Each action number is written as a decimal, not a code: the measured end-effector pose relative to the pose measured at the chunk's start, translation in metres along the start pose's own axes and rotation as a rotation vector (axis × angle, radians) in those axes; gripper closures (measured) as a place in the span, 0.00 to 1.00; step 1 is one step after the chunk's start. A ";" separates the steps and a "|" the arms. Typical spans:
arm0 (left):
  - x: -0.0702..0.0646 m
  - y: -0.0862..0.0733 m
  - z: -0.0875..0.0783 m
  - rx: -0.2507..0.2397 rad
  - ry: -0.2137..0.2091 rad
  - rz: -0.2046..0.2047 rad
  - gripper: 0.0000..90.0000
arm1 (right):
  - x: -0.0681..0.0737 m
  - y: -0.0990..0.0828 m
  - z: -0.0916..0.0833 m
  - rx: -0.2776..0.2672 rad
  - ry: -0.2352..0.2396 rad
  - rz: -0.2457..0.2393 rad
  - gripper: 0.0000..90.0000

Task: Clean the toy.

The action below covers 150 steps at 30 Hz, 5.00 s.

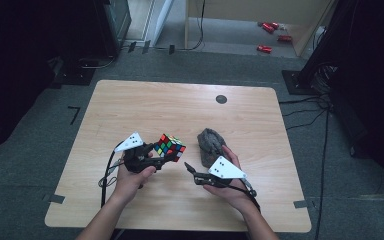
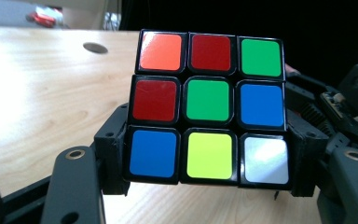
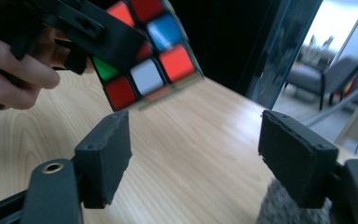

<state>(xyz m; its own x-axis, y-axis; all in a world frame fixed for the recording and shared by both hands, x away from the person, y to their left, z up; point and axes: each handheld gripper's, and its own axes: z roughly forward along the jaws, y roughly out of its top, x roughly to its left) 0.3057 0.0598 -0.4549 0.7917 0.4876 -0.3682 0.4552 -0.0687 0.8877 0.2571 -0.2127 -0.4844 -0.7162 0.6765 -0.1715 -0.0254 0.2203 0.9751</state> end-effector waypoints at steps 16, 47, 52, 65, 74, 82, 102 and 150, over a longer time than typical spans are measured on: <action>-0.012 -0.002 0.017 0.115 -0.086 -0.037 0.38 | 0.025 -0.003 0.010 -0.036 0.005 -0.188 0.26; -0.005 0.001 0.002 0.034 -0.018 0.104 0.10 | 0.002 -0.001 0.004 0.005 -0.075 -0.102 0.38; -0.006 -0.006 0.006 0.059 0.021 0.205 0.10 | 0.000 0.005 0.003 0.007 -0.076 -0.064 0.38; -0.014 -0.021 0.019 0.030 0.126 0.433 0.17 | 0.002 0.023 -0.002 -0.007 -0.031 0.078 0.38; -0.018 -0.026 0.024 0.002 0.134 0.531 0.17 | 0.006 0.026 -0.001 0.020 0.029 0.163 0.38; -0.028 -0.027 0.023 0.009 0.090 0.563 0.16 | 0.011 0.028 0.000 0.049 0.077 0.231 0.38; -0.039 -0.038 0.031 -0.099 0.216 0.753 0.24 | 0.005 0.034 -0.003 0.123 0.109 0.404 0.38; -0.019 -0.031 0.022 -0.036 0.213 0.597 0.38 | -0.027 0.036 -0.015 0.121 -0.019 0.496 0.25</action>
<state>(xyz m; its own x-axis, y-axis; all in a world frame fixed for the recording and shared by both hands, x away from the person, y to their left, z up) 0.2857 0.0339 -0.4815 0.8045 0.5372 0.2533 -0.0568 -0.3549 0.9332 0.2650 -0.2341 -0.4429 -0.6088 0.7327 0.3041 0.3958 -0.0517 0.9169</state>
